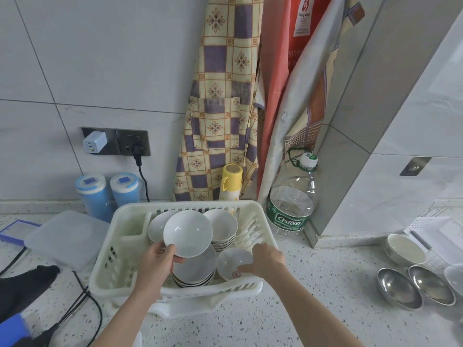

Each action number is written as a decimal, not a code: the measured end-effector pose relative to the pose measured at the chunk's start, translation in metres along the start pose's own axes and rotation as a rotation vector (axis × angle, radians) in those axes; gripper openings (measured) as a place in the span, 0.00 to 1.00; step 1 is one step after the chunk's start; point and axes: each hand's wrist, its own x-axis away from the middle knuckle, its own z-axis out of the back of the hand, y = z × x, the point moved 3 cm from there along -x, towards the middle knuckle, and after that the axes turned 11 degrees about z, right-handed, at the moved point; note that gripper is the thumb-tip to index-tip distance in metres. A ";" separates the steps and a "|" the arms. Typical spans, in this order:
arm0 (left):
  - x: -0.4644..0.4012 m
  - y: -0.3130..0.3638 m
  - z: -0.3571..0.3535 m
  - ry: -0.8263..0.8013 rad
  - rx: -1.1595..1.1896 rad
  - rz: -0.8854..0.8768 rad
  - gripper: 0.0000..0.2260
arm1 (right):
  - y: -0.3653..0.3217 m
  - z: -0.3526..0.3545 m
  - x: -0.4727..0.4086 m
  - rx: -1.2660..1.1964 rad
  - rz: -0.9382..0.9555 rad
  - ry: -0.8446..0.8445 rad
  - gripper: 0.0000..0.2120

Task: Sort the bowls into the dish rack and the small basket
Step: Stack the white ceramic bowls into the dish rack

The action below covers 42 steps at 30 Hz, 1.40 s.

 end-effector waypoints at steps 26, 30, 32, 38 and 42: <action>0.040 0.005 -0.118 -0.204 -0.170 0.389 0.08 | 0.055 0.048 -0.036 -0.272 0.315 0.066 0.11; 0.041 -0.001 -0.114 -0.151 -0.269 0.340 0.10 | 0.049 0.043 -0.045 -0.162 0.351 0.038 0.05; 0.040 -0.004 -0.109 -0.087 -0.360 0.277 0.13 | 0.047 0.042 -0.046 -0.135 0.367 0.016 0.09; 0.042 -0.008 -0.107 -0.058 -0.620 0.165 0.16 | 0.042 0.037 -0.046 -0.152 0.352 -0.045 0.09; 0.044 -0.008 -0.112 -0.060 -0.644 0.205 0.14 | 0.041 0.029 -0.045 -0.201 0.327 -0.083 0.07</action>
